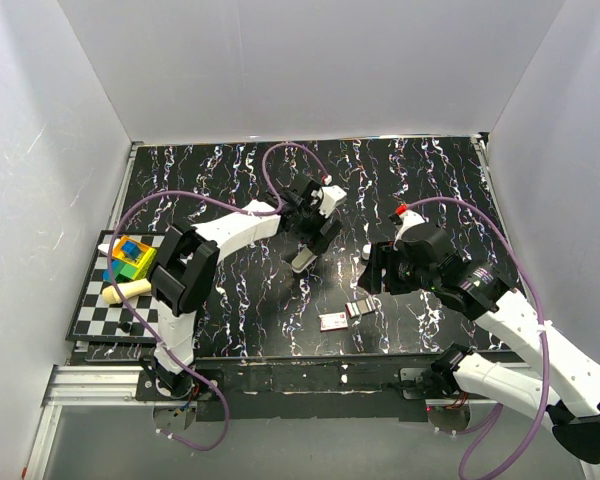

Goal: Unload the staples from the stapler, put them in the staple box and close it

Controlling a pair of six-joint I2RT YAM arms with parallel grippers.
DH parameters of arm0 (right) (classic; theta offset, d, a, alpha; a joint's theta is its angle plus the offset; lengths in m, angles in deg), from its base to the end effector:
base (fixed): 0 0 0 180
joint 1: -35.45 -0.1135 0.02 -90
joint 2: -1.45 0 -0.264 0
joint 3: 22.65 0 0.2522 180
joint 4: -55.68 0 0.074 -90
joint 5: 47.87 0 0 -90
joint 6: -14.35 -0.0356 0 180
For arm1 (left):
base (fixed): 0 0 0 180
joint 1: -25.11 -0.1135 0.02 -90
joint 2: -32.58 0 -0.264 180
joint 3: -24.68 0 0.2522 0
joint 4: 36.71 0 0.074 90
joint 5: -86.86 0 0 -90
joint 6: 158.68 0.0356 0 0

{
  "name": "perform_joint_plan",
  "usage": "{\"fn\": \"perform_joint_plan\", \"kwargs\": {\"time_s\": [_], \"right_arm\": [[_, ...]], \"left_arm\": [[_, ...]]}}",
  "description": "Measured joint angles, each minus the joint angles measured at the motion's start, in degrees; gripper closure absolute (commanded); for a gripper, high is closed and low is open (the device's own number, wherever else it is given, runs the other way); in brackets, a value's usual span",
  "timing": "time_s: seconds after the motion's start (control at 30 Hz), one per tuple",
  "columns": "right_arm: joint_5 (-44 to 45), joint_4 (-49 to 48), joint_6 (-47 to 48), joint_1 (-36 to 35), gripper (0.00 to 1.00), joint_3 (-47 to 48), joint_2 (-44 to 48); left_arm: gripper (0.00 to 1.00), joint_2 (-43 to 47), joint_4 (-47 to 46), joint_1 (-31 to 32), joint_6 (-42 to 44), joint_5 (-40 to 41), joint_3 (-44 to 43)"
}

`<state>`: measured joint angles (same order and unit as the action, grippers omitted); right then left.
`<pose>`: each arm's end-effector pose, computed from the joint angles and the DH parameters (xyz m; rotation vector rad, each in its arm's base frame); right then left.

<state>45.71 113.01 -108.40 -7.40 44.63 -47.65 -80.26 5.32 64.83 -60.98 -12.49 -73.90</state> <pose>0.1274 0.1151 0.3226 -0.1707 2.3251 0.6216 0.3251 -0.2776 0.2039 1.0997 2.3444 -0.4198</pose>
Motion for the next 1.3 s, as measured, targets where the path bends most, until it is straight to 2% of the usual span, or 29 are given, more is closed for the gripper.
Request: {"fn": "perform_joint_plan", "kwargs": {"time_s": [0.43, 0.67, 0.73, 0.83, 0.87, 1.03, 1.3], "right_arm": [[-0.4, 0.0, 0.0, -0.1, 0.33, -0.2, 0.2], [-0.3, 0.1, 0.0, -0.1, 0.38, -0.9, 1.1], [-0.3, 0.1, 0.0, -0.1, 0.39, -0.9, 1.3], [-0.3, 0.0, 0.0, -0.1, 0.43, -1.1, 1.5], [-0.3, 0.0, -0.1, -0.1, 0.44, -1.4, 1.5], [-0.3, 0.0, 0.0, -0.1, 0.51, -2.6, 1.4], [-0.8, 0.0, 1.2, -0.1, 0.5, -2.5, 1.0]], "left_arm": [[0.37, -2.9, 0.4, 1.9, -0.2, 3.0, -0.2], [0.57, -3.4, 0.4, 2.1, -0.5, 4.1, -0.4], [0.67, -3.4, 0.5, 2.1, -0.6, 4.3, -0.5], [0.97, -3.4, 0.5, 2.2, -0.7, 4.5, -0.7], [1.0, -3.4, 0.5, 2.3, -0.8, 4.7, -0.8], [1.0, -3.4, 0.7, 2.5, -0.4, 5.7, -0.8], [1.0, 0.3, 0.4, 2.8, 0.9, 3.8, 2.1]]}}
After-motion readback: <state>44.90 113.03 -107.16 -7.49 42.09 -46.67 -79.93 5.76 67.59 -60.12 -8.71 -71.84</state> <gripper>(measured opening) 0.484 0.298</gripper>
